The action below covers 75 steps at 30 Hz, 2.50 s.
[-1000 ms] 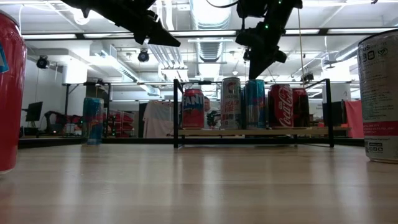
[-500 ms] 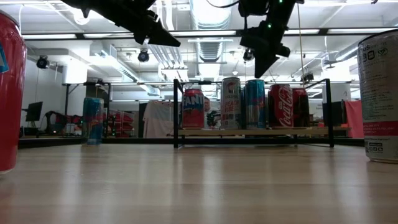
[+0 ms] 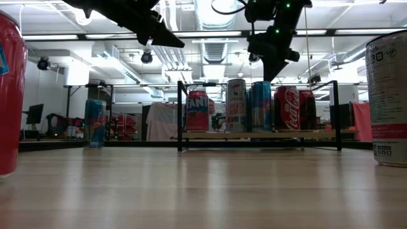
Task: Place canned beverage on shelf
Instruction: Put the blue soda can on the shelf, then put the orange soda can on the shelf
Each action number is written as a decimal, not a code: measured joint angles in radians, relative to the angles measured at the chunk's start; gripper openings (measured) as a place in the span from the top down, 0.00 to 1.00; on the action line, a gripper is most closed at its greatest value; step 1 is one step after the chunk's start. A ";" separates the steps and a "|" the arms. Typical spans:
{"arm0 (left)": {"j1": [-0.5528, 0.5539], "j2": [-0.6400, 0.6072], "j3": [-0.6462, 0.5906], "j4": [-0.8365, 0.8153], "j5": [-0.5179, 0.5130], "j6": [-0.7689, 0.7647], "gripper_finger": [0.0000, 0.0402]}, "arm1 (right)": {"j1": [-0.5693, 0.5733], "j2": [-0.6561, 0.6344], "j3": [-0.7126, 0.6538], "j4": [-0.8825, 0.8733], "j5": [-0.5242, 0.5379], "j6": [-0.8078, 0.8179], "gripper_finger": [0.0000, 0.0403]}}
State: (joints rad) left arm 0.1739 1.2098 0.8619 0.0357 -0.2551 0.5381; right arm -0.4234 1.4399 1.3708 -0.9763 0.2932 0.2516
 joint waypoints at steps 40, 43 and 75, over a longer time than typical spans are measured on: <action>0.000 0.000 0.000 0.000 0.000 0.000 1.00 | -0.012 0.033 0.049 0.120 0.019 -0.071 0.97; 0.000 0.000 0.000 0.000 0.000 0.000 1.00 | -0.024 0.036 0.049 0.121 0.024 -0.113 0.97; -0.320 0.000 0.258 -0.697 -0.049 -0.811 1.00 | 0.583 -0.259 -0.080 0.369 -0.005 -0.293 0.97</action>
State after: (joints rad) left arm -0.1462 1.2095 1.1196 -0.6615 -0.3044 -0.2734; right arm 0.1600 1.1809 1.2903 -0.6071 0.2886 -0.0410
